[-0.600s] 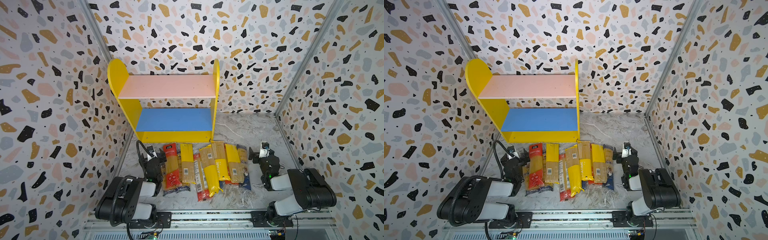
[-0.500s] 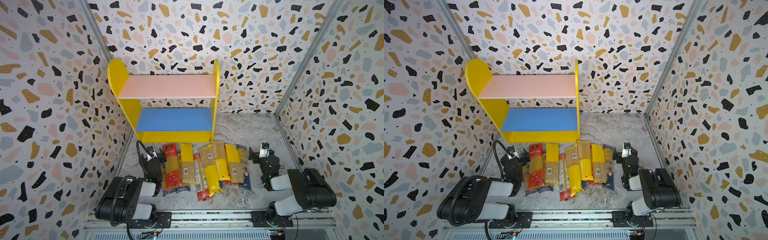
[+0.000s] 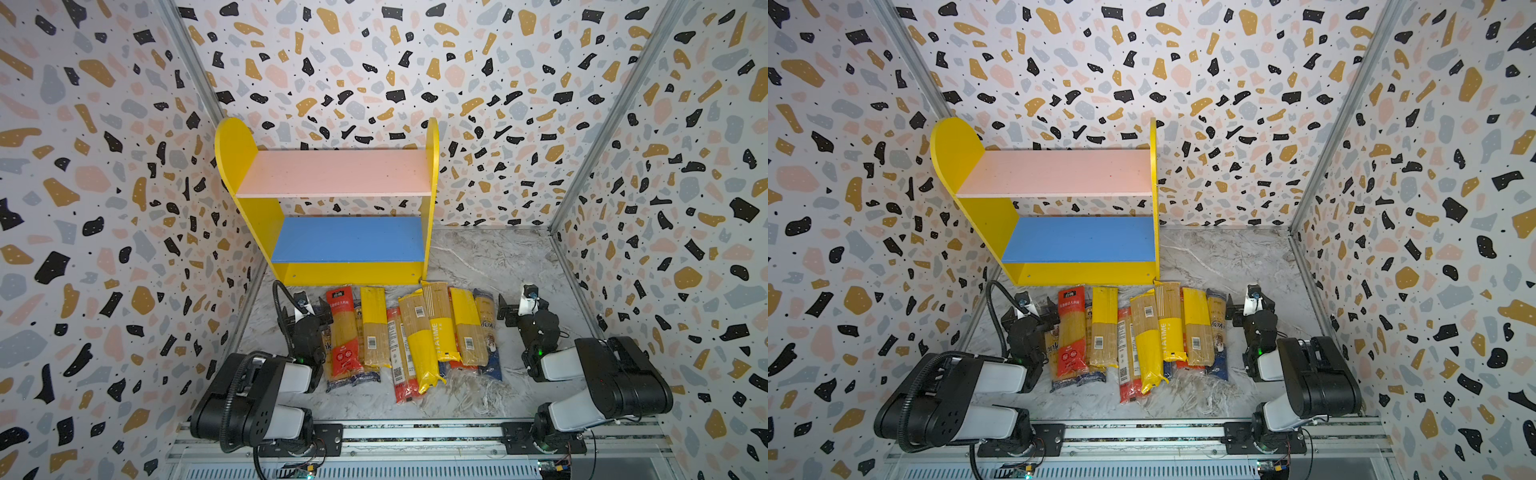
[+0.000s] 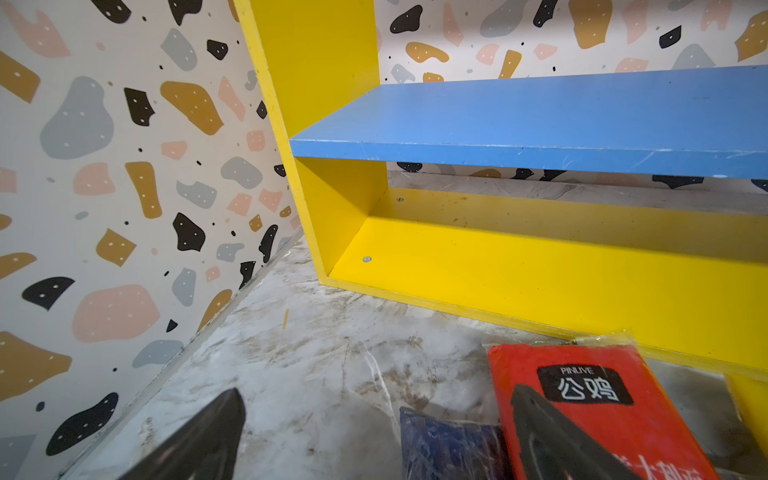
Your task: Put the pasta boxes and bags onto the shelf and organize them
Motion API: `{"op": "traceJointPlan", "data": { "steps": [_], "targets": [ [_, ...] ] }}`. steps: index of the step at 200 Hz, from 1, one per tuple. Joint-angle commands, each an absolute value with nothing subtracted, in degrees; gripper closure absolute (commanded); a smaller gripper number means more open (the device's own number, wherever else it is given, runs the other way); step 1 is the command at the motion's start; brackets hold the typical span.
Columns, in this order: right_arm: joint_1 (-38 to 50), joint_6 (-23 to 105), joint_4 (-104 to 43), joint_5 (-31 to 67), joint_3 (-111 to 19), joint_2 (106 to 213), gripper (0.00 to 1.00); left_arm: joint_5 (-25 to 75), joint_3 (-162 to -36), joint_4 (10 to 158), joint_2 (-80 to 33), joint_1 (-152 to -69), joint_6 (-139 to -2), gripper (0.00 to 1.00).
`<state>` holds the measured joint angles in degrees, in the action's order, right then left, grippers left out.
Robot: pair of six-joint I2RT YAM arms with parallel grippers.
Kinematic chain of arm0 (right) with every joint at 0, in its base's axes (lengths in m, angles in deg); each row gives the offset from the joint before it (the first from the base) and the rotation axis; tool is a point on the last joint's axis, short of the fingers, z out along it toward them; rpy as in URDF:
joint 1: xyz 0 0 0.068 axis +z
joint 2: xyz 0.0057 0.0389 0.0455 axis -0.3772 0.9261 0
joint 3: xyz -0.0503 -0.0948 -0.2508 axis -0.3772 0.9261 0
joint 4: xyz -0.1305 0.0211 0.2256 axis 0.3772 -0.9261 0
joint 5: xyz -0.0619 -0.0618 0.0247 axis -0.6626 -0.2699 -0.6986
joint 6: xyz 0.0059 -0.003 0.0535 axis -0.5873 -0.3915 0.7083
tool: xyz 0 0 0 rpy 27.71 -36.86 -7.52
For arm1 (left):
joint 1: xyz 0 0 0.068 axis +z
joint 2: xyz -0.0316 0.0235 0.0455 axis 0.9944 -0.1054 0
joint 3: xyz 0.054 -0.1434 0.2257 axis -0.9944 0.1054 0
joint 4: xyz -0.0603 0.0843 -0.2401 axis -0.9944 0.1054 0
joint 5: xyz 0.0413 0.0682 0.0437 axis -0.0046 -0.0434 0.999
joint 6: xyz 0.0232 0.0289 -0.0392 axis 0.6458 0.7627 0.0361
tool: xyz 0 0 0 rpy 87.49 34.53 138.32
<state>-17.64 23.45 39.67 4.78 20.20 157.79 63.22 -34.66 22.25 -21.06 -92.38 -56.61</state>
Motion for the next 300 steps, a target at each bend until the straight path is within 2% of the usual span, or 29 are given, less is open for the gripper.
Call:
{"op": "traceJointPlan", "data": {
  "steps": [1,99,132,145,190,205,217,231,275,300],
  "targets": [
    [-17.57,23.03,40.67,4.50,19.25,157.53,0.01,63.80,-35.94,18.22,-21.32,-92.65,-56.24,0.01],
    [-18.20,23.07,39.95,5.87,18.85,157.54,0.01,63.54,-36.08,18.33,-21.36,-92.61,-56.16,0.01],
    [-17.28,22.97,40.44,3.46,18.98,157.11,0.01,62.29,-36.07,19.00,-20.50,-92.60,-55.83,0.02],
    [-16.46,23.06,35.81,0.53,17.33,154.96,0.01,63.23,-36.73,20.59,-19.07,-92.65,-56.00,0.04],
    [-16.09,29.45,9.33,-4.06,5.18,151.34,0.01,69.46,-42.63,39.47,-7.26,-92.74,-60.51,0.06],
    [-15.20,33.04,1.17,-8.27,0.56,152.73,0.01,66.88,-44.05,43.33,-3.73,-92.82,-62.86,0.06],
    [-14.93,34.72,-7.32,-7.15,-4.75,154.17,0.01,64.76,-44.72,45.69,-0.89,-93.45,-65.84,0.02],
    [-14.16,36.30,-14.12,-5.37,-8.25,154.78,0.01,63.83,-45.32,48.53,1.76,-95.76,-67.47,0.01],
    [-8.50,36.61,-16.72,-9.65,-5.37,146.16,0.01,73.92,-47.77,62.26,6.42,-110.72,-72.76,0.00],
    [-4.98,35.83,-20.98,-11.60,-7.30,143.99,0.01,81.43,-51.28,78.03,6.41,-120.41,-84.53,0.00]
  ]
}}
